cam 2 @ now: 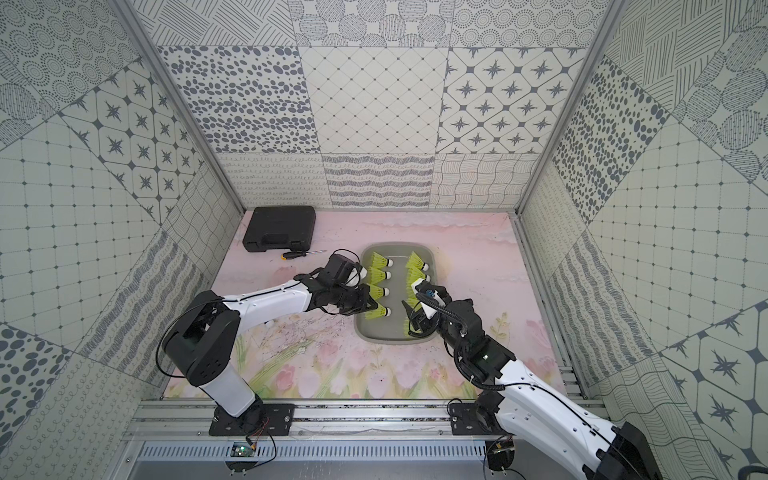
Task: Put the shuttlecocks into the storage box
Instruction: Place the shuttlecock in the storage box.
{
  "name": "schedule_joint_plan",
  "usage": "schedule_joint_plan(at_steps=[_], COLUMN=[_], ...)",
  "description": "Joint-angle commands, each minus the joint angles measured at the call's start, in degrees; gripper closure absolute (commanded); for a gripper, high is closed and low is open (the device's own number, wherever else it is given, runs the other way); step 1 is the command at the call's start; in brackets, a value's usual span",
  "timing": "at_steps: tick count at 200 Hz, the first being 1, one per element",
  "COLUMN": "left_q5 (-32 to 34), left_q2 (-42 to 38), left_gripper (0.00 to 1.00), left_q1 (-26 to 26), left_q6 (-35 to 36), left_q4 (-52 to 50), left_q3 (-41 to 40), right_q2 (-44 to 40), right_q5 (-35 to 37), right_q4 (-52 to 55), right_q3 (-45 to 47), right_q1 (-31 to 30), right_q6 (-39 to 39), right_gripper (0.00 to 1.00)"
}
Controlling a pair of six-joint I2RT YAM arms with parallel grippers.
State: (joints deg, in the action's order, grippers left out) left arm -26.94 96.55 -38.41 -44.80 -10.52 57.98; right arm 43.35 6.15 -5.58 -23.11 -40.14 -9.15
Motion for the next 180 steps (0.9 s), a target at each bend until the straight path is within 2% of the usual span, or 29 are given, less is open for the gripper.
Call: schedule_joint_plan(at_steps=[1, 180], left_q5=[1.7, 6.1], left_q2=[0.7, 1.7], left_gripper=[1.00, 0.96], left_q1=[-0.2, -0.2], left_q6=[2.3, 5.3], left_q4=[-1.9, -6.6], left_q3=[0.9, 3.9], right_q2=[-1.0, -0.7], right_q5=[0.7, 0.9], right_q4=[-0.5, -0.1], right_q3=[0.5, 0.4], right_q1=[0.0, -0.1], right_q6=[0.8, 0.9], right_gripper=[0.23, 0.22])
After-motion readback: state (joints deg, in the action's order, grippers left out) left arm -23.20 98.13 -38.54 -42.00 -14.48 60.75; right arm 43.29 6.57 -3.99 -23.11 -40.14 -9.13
